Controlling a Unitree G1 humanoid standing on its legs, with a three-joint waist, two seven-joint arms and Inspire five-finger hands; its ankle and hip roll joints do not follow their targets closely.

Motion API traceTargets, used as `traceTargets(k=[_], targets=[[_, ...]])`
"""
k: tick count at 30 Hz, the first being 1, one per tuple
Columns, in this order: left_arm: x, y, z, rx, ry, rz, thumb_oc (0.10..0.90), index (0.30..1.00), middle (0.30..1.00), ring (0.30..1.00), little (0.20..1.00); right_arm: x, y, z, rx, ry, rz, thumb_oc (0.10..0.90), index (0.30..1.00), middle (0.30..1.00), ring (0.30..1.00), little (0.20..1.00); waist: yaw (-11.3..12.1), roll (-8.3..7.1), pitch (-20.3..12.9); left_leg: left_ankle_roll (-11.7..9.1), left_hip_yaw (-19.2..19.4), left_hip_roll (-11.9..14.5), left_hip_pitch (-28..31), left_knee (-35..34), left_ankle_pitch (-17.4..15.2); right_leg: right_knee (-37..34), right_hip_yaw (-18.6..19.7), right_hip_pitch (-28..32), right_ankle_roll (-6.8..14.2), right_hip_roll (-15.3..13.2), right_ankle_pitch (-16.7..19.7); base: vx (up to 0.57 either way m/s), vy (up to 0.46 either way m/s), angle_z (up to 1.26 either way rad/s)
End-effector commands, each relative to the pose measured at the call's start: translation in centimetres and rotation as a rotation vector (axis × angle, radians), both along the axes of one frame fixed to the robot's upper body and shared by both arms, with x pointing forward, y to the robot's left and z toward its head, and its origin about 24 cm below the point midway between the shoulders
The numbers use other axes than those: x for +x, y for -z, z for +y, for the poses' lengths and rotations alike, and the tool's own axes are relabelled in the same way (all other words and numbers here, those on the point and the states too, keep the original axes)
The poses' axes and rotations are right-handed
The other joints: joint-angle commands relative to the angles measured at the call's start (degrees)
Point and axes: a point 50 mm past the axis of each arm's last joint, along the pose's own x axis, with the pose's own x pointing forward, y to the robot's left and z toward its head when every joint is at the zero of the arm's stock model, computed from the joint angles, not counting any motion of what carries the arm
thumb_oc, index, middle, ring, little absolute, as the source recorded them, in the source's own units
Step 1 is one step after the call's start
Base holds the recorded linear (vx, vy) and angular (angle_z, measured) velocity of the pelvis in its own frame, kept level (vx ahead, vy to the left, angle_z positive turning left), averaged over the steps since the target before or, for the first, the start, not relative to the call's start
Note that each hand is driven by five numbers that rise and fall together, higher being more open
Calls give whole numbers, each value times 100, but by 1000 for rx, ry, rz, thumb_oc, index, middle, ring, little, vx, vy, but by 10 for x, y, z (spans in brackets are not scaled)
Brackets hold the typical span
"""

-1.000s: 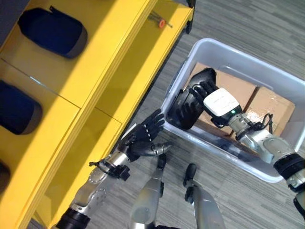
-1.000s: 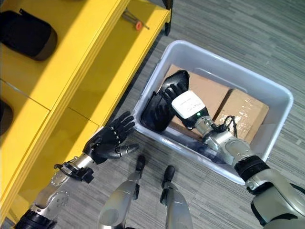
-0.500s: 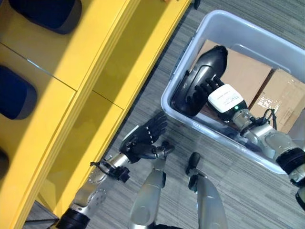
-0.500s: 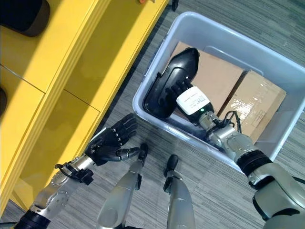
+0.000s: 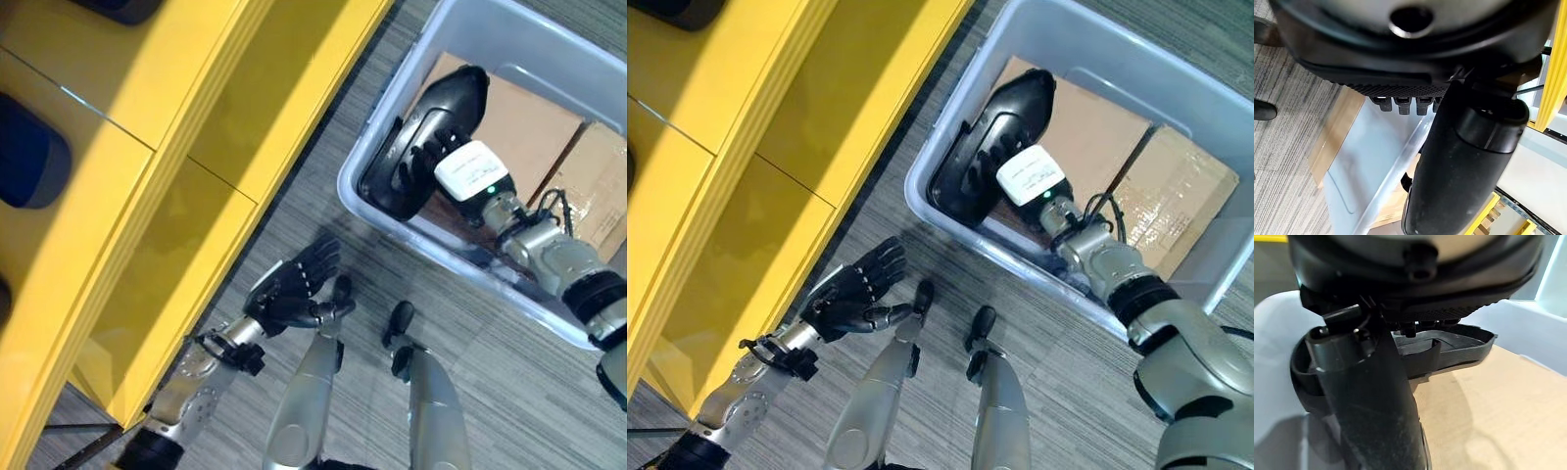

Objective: Move parts from the plastic box to the shelf.

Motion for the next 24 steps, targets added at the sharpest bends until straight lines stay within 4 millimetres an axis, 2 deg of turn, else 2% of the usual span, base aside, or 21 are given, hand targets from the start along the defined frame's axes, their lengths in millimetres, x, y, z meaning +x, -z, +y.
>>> traceTargets(k=[1, 2, 3, 6, 8, 12, 16, 18, 24], targets=[[-6, -28, -12, -93, 75, -164, 900, 1000, 1000, 1000, 1000, 8, -45, -24, -17, 197, -93, 598, 577, 577, 577, 577, 267, 304, -98, 113, 52, -222, -158, -233, 183, 801, -258, 117, 74, 339, -521, 15, -57, 0], [-6, -27, -14, -83, 79, -160, 900, 1000, 1000, 1000, 1000, 12, -44, -29, -17, 269, -36, 400, 300, 300, 300, 300, 325, 328, -98, 111, 17, -245, -286, -128, 172, 959, -284, 5, 62, 318, -579, 90, -73, 4], [-8, -24, -14, -81, 77, -150, 900, 1000, 1000, 1000, 1000, 12, -36, -31, -17, 291, -1, 400, 300, 300, 300, 300, 305, 276, -98, 108, 23, -319, -211, -102, 46, 1059, -222, 60, 104, 264, -745, 88, -66, 11], [-9, -24, -15, -78, 79, -152, 900, 1000, 1000, 1000, 1000, 13, -32, -33, -13, 301, 20, 400, 300, 300, 300, 300, 321, 280, -98, 116, 18, -324, -256, -72, 37, 1105, -234, 26, 100, 253, -767, 28, -23, 10], [-9, -25, -16, -73, 86, -155, 900, 1000, 1000, 1000, 1000, 13, -23, -37, -9, 317, 60, 400, 300, 300, 300, 300, 338, 298, -98, 138, 19, -332, -326, -26, 27, 1170, -246, -40, 100, 232, -782, -8, -28, -15], [-8, -28, -18, -60, 90, -177, 900, 1000, 1000, 1000, 1000, 11, -16, -44, -29, 336, 37, 400, 300, 300, 300, 300, 330, 298, -98, 159, 31, -328, -379, -1, 23, 1130, -248, -73, 109, 240, -744, -21, -25, 4], [-7, -33, -17, -82, 94, -195, 900, 1000, 1000, 1000, 1000, 11, -24, -43, -20, 306, -27, 400, 300, 300, 300, 300, 296, 320, -98, 176, -1, -354, -350, 7, 15, 1063, -205, -52, 108, 283, -699, -35, -8, -7], [-6, -36, -16, -91, 93, -201, 900, 1000, 1000, 1000, 1000, 11, -30, -41, -16, 290, -51, 400, 300, 300, 300, 300, 313, 364, -98, 180, -14, -289, -447, -12, 138, 983, -262, -131, 59, 344, -546, -103, 9, 19], [-9, -37, -14, -84, 117, -219, 900, 1000, 1000, 1000, 1000, 5, -28, -36, -5, 185, -123, 400, 300, 300, 300, 300, 167, 329, -98, 194, 26, -250, 3, -256, 143, 548, -111, 263, 92, 406, -401, -41, 12, -7]])
